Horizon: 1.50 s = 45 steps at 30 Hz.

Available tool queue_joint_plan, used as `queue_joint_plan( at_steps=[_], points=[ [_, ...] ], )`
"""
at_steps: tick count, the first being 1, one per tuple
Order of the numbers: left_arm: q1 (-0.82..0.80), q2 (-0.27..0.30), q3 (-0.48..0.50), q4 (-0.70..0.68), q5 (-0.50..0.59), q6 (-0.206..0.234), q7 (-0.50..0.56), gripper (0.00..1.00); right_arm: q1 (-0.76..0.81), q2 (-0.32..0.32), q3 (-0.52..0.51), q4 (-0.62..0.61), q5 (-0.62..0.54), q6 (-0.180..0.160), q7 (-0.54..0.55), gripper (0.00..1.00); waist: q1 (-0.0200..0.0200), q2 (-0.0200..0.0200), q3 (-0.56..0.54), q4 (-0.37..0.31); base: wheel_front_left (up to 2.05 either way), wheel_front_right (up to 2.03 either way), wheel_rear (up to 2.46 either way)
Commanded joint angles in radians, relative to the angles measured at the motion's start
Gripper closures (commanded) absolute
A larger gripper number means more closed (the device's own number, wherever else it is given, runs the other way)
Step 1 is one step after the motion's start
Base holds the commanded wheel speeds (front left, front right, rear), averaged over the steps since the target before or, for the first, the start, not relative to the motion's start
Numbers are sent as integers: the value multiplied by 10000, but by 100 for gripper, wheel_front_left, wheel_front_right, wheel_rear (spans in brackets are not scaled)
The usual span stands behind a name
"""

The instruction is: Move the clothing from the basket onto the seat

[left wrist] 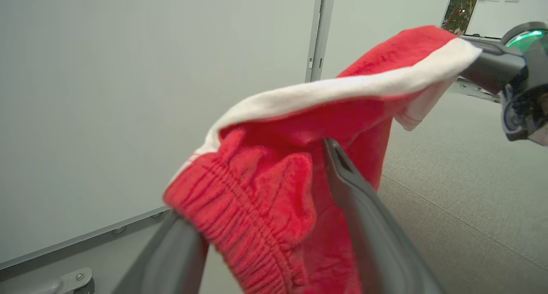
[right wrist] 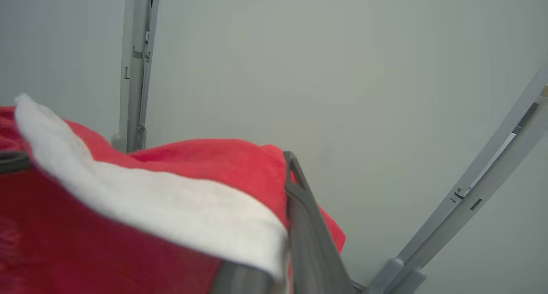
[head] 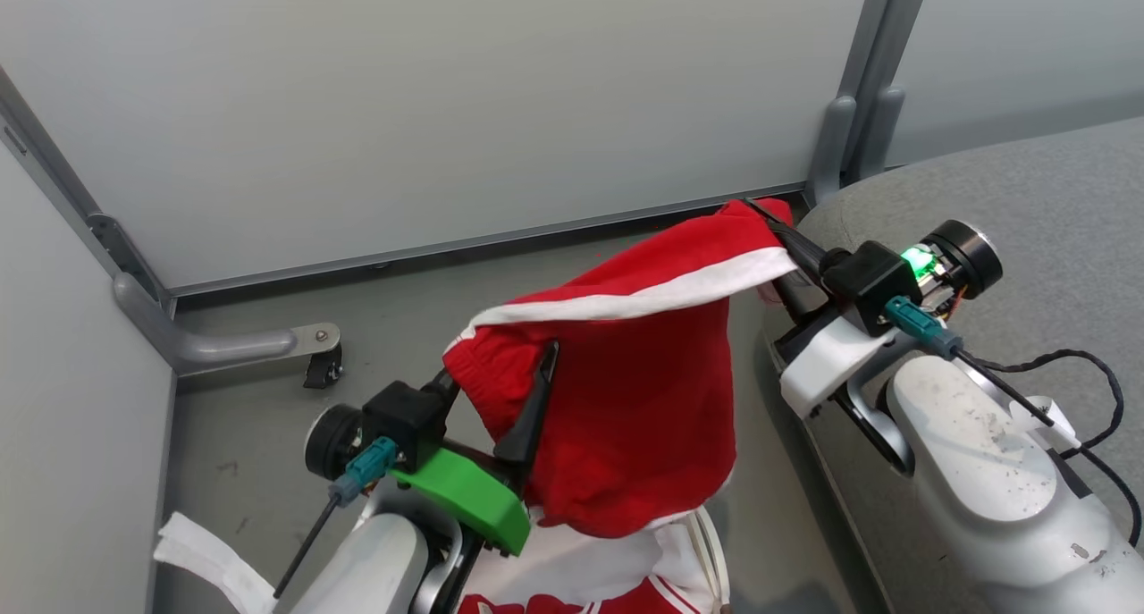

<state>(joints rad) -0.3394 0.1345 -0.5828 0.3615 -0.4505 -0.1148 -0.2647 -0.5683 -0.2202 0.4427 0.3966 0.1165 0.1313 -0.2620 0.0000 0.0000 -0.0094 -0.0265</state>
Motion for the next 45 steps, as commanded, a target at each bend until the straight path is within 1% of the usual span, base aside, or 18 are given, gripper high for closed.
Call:
queue_joint_plan(
  at_steps=[1,10,17,20,26,37,42,45],
  points=[
    [267,-81,109,70,105,-64,5,0,119,-82,-156,-79,-105,-10,-46,100,0,0,29,-24,0,0,0],
    [920,-400,564,241,505,-164,7,0,118,-342,-949,-259,-369,-10,-46,100,0,0,175,-187,0,0,0],
    [981,-408,490,220,584,-171,7,0,159,-485,-1257,-329,-481,-10,-46,100,0,0,290,-438,0,0,0],
    [975,-421,478,196,588,-172,7,0,195,-483,-1331,-295,-514,-10,-47,100,0,0,355,-673,0,0,0],
    [929,-413,438,148,637,-174,5,0,111,-341,-1390,-268,-594,-10,-47,100,0,0,697,-1455,0,0,0],
    [287,-243,322,-5,807,-173,6,0,-221,-97,-1586,-500,-610,-10,-46,100,0,0,1655,-3291,0,0,0],
    [61,-117,224,-15,847,-169,5,0,-347,44,-1729,-617,-636,-10,-46,100,0,0,2024,-3910,0,0,0],
    [-64,-26,176,-7,891,-169,6,0,-423,85,-1861,-656,-636,-10,-47,100,0,0,2230,-4154,0,0,0]
  ],
)
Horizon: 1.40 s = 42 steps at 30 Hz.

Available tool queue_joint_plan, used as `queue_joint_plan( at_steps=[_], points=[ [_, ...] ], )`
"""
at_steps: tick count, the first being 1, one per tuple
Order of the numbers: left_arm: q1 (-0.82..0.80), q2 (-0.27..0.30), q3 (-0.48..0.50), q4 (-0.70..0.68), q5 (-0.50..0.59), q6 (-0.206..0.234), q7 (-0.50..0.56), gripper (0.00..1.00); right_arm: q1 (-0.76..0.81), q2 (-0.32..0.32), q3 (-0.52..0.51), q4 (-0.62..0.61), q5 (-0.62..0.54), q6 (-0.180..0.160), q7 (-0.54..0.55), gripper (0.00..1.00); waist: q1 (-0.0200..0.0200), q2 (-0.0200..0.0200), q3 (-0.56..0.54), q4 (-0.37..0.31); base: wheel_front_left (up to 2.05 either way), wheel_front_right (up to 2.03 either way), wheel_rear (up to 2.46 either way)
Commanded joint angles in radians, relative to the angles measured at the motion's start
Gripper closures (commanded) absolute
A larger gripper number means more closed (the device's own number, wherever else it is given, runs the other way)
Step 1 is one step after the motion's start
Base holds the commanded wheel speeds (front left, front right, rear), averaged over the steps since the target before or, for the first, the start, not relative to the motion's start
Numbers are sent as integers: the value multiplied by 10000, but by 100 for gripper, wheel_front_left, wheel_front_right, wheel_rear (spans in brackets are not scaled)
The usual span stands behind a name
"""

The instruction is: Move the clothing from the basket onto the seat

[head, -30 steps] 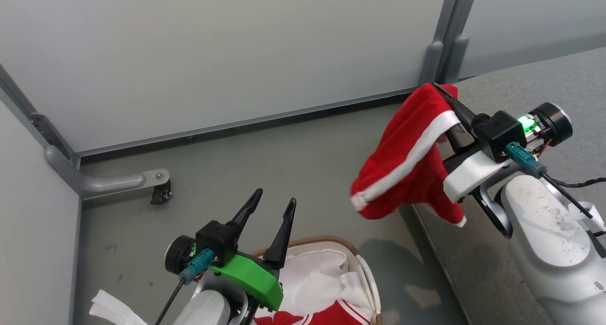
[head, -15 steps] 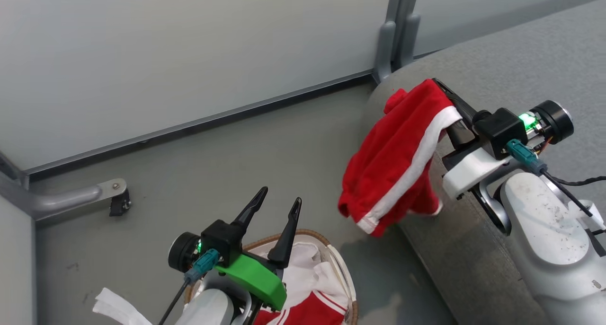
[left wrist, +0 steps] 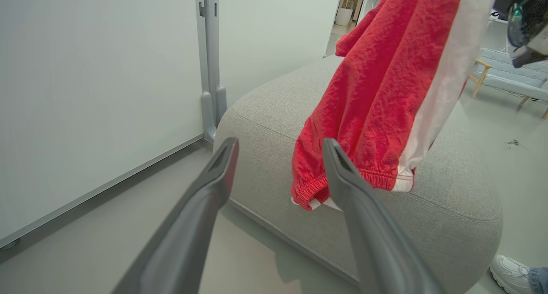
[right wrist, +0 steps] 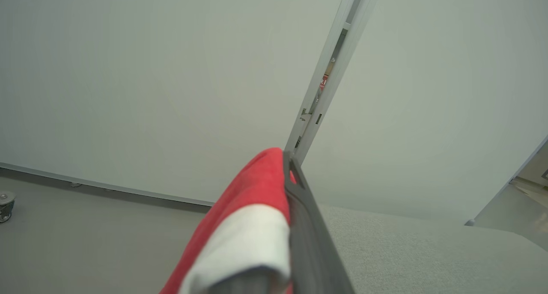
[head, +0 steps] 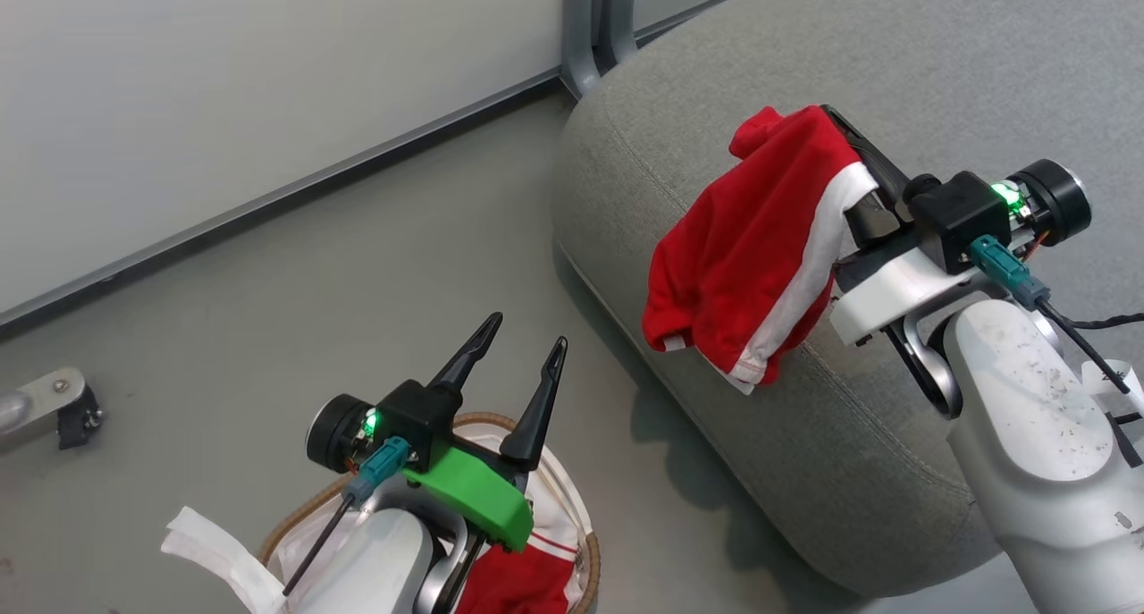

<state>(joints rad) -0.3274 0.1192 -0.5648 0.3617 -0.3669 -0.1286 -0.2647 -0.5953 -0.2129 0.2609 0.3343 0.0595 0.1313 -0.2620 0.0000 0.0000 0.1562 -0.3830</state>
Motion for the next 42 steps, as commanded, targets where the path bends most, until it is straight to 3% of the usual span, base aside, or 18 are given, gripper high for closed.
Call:
queue_joint_plan(
  at_steps=[1,9,23,30,42],
  points=[
    [-221,156,-30,-4,67,-31,6,0,-181,20,-71,-50,-57,-10,-47,100,0,0,645,-646,0,0,0],
    [-752,470,-239,-112,145,-30,6,0,-1369,-557,-321,241,-137,-10,-46,100,0,0,1542,-695,0,0,0],
    [-1856,954,-526,-417,338,-30,6,0,-5670,-2850,-2235,1759,-152,-10,-46,100,0,0,3485,758,0,0,0],
    [-2097,958,-306,-793,517,-32,6,0,-5645,-2821,-3598,2694,-707,-10,-26,100,0,0,4344,1384,0,0,0],
    [-2051,1169,62,-1089,804,-30,7,0,-4327,-1527,-4714,4005,-1384,-10,-26,100,0,0,5420,1549,0,0,0]
  ],
)
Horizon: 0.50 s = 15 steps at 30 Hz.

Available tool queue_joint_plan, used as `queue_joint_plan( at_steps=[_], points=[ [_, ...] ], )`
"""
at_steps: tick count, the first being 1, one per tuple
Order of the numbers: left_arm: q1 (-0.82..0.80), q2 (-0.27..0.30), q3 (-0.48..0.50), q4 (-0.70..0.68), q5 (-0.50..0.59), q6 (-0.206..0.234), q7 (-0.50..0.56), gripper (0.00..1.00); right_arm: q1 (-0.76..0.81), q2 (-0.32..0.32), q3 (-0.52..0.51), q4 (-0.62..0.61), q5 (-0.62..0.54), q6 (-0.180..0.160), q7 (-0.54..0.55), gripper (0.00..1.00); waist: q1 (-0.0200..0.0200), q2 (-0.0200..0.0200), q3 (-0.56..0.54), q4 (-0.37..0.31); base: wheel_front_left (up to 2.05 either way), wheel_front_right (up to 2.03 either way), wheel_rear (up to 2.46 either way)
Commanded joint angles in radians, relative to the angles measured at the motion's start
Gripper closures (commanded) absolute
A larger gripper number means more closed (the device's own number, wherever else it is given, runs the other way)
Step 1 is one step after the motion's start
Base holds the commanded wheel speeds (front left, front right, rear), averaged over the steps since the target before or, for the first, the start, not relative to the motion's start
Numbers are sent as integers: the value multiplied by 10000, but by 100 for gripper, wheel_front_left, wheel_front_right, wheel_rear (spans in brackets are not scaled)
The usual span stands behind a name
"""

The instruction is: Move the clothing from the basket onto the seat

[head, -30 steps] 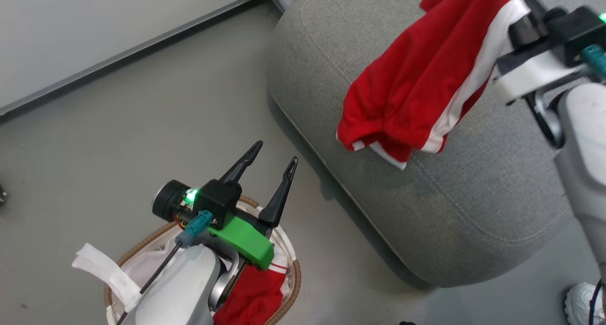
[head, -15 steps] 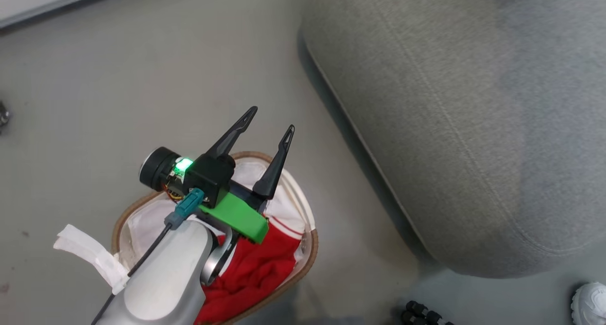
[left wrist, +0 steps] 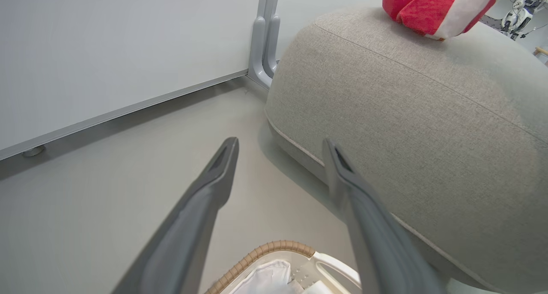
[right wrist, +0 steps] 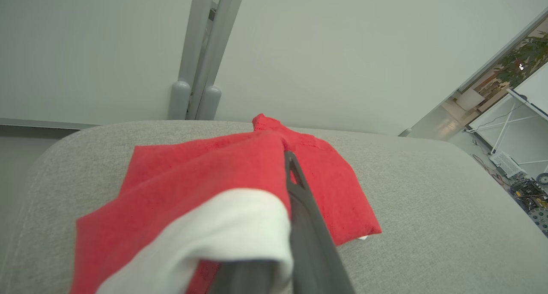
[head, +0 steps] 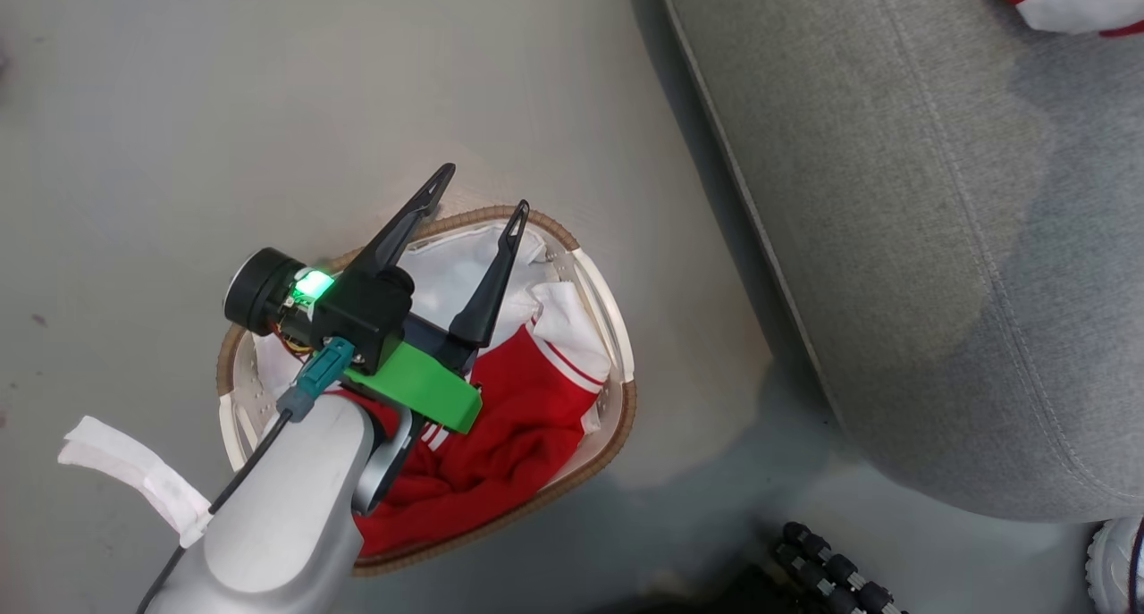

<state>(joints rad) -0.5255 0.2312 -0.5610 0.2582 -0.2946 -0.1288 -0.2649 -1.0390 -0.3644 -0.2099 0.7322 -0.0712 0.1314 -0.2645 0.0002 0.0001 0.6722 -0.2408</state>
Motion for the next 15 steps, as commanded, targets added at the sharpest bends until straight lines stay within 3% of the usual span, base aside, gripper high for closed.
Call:
queue_joint_plan(
  at_steps=[1,7,8,9,10,11,15],
  points=[
    [-44,52,41,-58,95,-29,8,0,194,96,-10,103,-138,-12,-2,100,-2,-1,282,108,0,0,0],
    [-27,-81,141,-65,151,-29,8,0,749,471,-63,366,-269,-12,-2,100,-2,-1,207,21,0,0,0],
    [-36,-95,149,-60,152,-29,8,0,844,493,-94,314,-291,-12,-2,86,-2,-1,170,12,0,0,0],
    [-35,-108,161,-51,151,-30,8,0,964,552,-130,240,-317,-12,-2,80,-2,-1,115,-1,0,0,0],
    [-28,-125,167,-39,148,-29,8,0,1062,598,-182,131,-292,-12,-1,47,-2,-1,63,-7,0,0,0],
    [-13,-148,176,-22,133,-30,8,0,1206,619,-251,10,-278,-12,-2,0,-2,-1,-9,-10,0,0,0],
    [175,-281,215,36,6,-29,9,0,1795,703,-338,-372,-354,-12,-2,0,-2,-1,-407,-3,0,0,0]
  ],
)
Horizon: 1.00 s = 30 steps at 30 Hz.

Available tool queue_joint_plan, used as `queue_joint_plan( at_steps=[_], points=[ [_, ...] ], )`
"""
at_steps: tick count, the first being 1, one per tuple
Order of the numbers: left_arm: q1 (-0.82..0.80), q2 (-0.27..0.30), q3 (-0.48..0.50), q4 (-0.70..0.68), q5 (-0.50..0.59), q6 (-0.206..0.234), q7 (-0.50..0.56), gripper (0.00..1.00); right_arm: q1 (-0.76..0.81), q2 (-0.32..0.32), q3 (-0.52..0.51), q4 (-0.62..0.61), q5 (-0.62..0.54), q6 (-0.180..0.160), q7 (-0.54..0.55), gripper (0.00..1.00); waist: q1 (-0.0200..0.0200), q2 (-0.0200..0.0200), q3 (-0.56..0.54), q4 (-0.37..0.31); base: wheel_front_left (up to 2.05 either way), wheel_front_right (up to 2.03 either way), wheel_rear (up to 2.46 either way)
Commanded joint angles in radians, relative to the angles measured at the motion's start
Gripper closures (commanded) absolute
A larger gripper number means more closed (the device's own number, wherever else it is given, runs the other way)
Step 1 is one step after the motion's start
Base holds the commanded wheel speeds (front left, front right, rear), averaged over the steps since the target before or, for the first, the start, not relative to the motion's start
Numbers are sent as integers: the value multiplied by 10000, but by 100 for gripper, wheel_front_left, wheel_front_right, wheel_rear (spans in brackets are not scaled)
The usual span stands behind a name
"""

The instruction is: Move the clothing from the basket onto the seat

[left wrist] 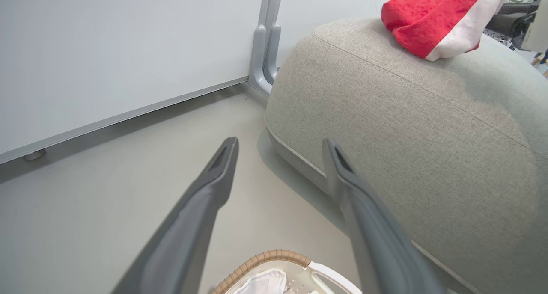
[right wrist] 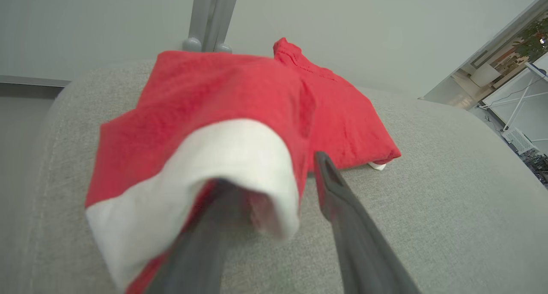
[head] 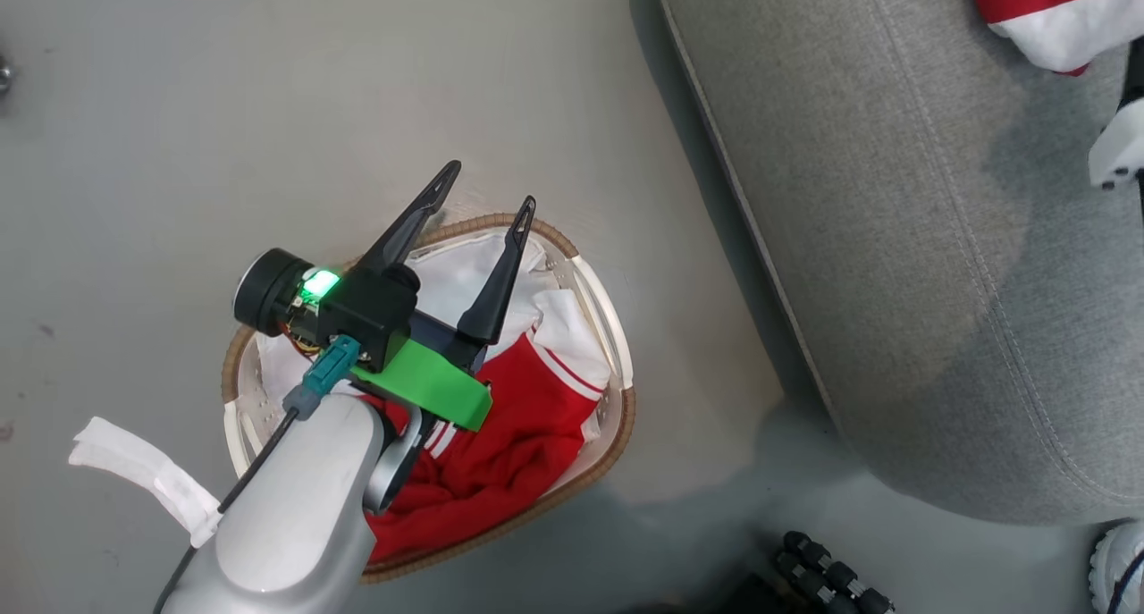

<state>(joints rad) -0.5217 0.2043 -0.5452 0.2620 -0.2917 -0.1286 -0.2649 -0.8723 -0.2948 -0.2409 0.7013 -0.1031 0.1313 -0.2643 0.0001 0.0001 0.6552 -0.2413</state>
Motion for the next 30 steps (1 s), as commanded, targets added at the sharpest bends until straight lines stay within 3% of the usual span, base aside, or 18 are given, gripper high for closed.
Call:
queue_joint_plan(
  at_steps=[1,16,22,30],
  points=[
    [208,-57,106,10,-52,-31,9,0,330,45,-42,-174,-55,-10,-4,0,-1,-1,-380,13,0,0,0],
    [1302,-855,1007,216,-421,-31,9,0,2467,18,30,-1072,29,-10,-4,0,-1,-1,-3006,816,0,0,0],
    [1990,-1138,1787,319,-377,-31,7,0,2606,515,333,-1323,163,-10,-4,0,-1,-1,-4033,1320,0,0,0],
    [2897,-1413,2966,537,-158,-26,9,0,3032,1351,1595,-1567,616,-10,-3,0,-1,-1,-4871,2007,0,0,0]
  ],
)
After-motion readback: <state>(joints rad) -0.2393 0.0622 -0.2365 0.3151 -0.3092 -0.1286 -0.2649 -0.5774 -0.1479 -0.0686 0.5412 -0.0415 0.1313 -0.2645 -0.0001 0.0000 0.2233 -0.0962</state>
